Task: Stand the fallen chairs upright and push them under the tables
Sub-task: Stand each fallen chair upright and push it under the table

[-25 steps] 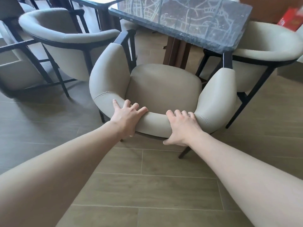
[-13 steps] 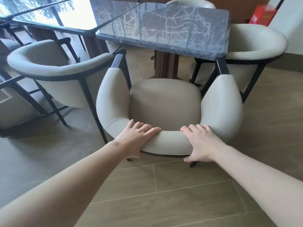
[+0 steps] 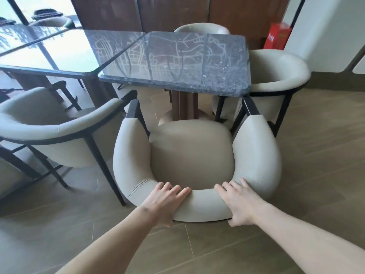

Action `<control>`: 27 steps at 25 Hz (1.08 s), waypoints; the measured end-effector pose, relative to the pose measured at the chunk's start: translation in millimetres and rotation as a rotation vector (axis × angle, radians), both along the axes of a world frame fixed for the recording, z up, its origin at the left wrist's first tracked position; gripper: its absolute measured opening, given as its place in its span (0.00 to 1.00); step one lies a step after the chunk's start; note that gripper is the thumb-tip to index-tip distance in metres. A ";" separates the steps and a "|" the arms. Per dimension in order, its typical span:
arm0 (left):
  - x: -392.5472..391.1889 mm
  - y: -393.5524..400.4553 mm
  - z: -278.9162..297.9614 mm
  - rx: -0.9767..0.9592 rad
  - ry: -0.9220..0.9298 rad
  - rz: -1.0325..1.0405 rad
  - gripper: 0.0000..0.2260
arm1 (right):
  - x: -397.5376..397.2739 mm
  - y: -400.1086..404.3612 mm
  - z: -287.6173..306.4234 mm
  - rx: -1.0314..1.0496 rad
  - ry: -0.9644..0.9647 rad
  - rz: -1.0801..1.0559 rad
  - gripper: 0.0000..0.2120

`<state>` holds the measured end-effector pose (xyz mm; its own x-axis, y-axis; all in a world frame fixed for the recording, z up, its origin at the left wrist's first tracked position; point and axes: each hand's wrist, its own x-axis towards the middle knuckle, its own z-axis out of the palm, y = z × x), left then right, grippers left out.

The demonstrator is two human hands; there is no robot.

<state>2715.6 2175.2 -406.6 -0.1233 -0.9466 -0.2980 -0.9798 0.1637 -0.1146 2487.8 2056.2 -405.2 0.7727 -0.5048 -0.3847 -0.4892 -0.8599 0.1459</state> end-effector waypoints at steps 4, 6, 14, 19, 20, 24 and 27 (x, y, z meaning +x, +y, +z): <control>33.2 -36.4 17.7 0.079 -0.033 -0.042 0.38 | 30.3 -10.7 9.0 0.013 -0.011 -0.062 0.36; 49.7 -47.2 23.3 0.084 -0.052 -0.088 0.38 | 45.0 -11.5 9.6 -0.002 -0.008 -0.043 0.35; 75.3 -59.7 22.6 0.110 -0.011 -0.217 0.41 | 54.2 -16.4 13.3 0.024 0.034 -0.016 0.34; 85.0 -77.4 36.0 0.076 -0.014 -0.210 0.41 | 62.1 -28.1 28.7 0.016 0.013 -0.084 0.32; 86.6 -77.7 34.3 0.088 -0.010 -0.198 0.41 | 66.0 -26.8 26.6 0.017 0.013 -0.082 0.32; 101.3 -89.7 21.7 0.101 -0.043 -0.196 0.42 | 83.2 -36.7 13.3 0.018 0.005 -0.080 0.31; 117.2 -105.3 27.3 0.110 -0.036 -0.188 0.43 | 97.7 -51.5 14.4 0.013 -0.022 -0.090 0.31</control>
<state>2832.8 2069.9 -379.4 -0.2823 -0.8695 -0.4052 -0.9264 0.3569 -0.1204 2585.5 2004.6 -390.8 0.7325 -0.5679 -0.3753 -0.5677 -0.8139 0.1236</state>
